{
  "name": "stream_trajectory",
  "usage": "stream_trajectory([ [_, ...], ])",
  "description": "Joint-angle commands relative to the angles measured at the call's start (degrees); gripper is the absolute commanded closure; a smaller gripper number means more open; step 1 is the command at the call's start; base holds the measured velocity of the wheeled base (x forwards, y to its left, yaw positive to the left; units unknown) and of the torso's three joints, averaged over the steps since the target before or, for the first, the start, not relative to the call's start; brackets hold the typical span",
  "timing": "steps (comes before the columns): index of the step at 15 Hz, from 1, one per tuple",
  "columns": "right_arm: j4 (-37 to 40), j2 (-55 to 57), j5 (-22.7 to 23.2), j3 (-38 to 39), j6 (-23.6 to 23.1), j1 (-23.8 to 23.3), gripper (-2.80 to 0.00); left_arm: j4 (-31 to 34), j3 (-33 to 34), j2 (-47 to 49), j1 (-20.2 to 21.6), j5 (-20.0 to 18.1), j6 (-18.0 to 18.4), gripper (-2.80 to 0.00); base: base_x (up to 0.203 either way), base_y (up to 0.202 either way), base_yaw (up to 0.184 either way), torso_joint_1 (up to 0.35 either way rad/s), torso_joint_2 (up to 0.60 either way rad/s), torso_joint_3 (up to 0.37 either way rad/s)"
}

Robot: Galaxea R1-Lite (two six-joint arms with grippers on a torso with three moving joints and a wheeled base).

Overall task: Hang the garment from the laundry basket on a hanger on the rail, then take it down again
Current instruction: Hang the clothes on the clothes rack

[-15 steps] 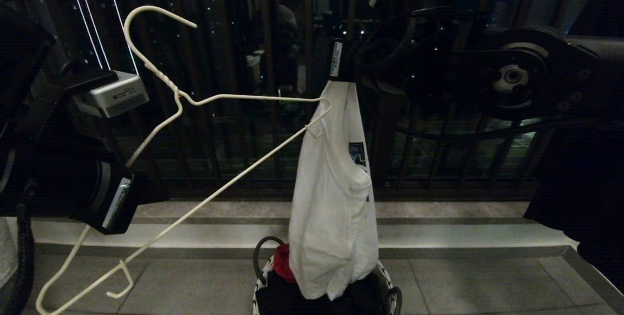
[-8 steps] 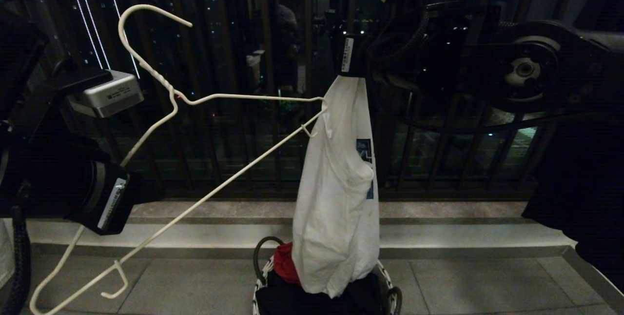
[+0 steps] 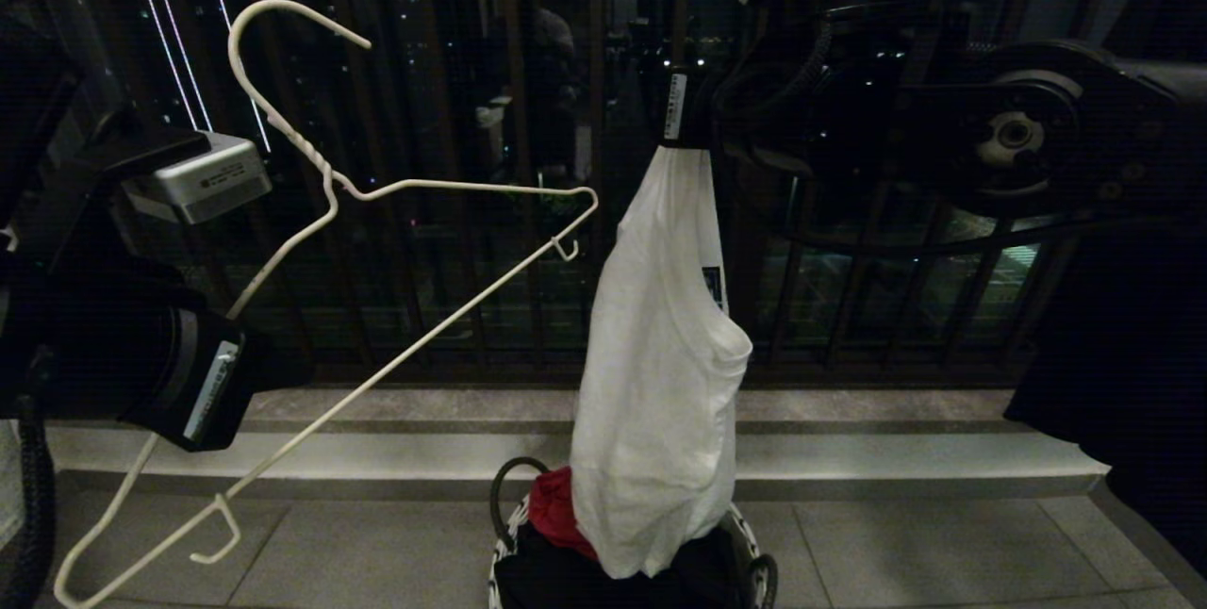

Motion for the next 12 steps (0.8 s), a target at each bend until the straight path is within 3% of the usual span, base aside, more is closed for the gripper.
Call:
stream_trajectory([
  [1,-0.1,0.8,-0.2,-0.2,-0.1,0.0,0.00,0.3,-0.1,-1.3,-1.4,-0.4,0.0,0.00,0.000,0.000,0.000,0.000,0.00,0.000],
  [4,-0.4,1.3,0.0,-0.5,-0.1,-0.4,0.00,0.3,-0.2,-3.1,-5.8,-2.6,-1.1,0.00,0.000,0.000,0.000,0.000,0.00,0.000],
  [7,-2.2,1.7,0.1,-0.5,0.1,-0.8,0.00,0.3,-1.5,-2.4,-10.5,-2.6,-6.4,0.00,0.000,0.000,0.000,0.000,0.00,0.000],
  [12,-2.0,1.5,-2.9,-0.4,6.2,-1.0,0.00,0.1,-1.7,-2.2,-11.0,0.1,-6.9,0.00,0.000,0.000,0.000,0.000,0.00,0.000],
])
